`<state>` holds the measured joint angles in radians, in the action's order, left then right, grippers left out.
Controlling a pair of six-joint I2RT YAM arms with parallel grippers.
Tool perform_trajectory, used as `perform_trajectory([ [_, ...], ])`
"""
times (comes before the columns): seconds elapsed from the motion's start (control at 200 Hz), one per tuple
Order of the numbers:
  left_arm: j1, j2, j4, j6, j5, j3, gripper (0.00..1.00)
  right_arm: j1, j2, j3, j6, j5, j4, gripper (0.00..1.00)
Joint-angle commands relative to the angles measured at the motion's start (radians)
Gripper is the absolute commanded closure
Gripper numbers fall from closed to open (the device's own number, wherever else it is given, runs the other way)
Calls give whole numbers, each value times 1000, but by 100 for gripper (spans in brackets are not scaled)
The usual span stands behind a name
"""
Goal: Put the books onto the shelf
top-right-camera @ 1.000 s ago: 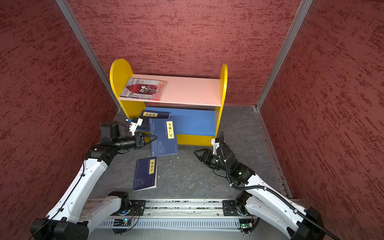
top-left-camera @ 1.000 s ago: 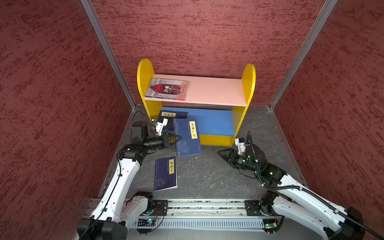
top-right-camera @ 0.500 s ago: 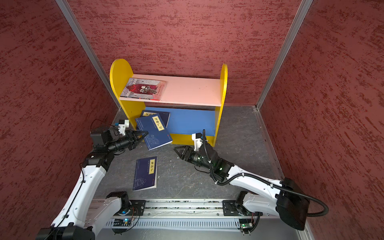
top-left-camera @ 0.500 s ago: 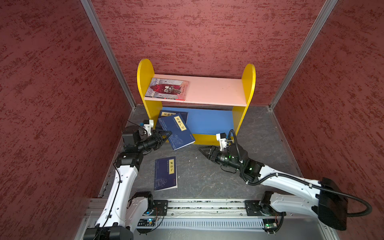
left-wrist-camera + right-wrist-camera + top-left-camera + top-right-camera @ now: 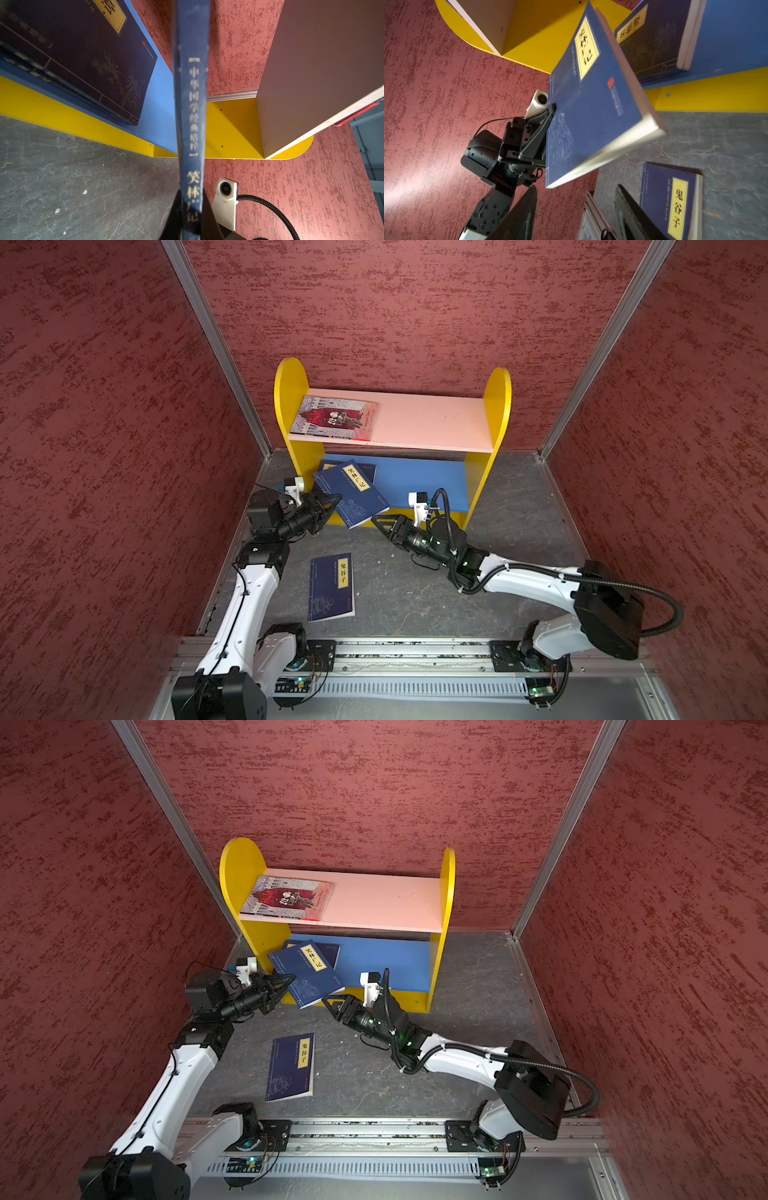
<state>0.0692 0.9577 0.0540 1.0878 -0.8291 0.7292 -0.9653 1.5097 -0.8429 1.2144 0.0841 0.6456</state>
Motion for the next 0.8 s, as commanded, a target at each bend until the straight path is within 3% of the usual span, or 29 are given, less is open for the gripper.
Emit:
perform_trajectory([
  [0.0,3,-6,-101,30,-10,3,100,-6,48,-46,31,1,106,39],
  [0.281,3,-5,-146,64,-4,-39,100,-4,127,-82,69,5,196,44],
  [0.681,4,-4,-103,61,-7,-43,100,26,158,-150,30,37,116,89],
  [0.792,4,-9,-102,57,-8,-49,91,38,162,-145,30,69,124,96],
])
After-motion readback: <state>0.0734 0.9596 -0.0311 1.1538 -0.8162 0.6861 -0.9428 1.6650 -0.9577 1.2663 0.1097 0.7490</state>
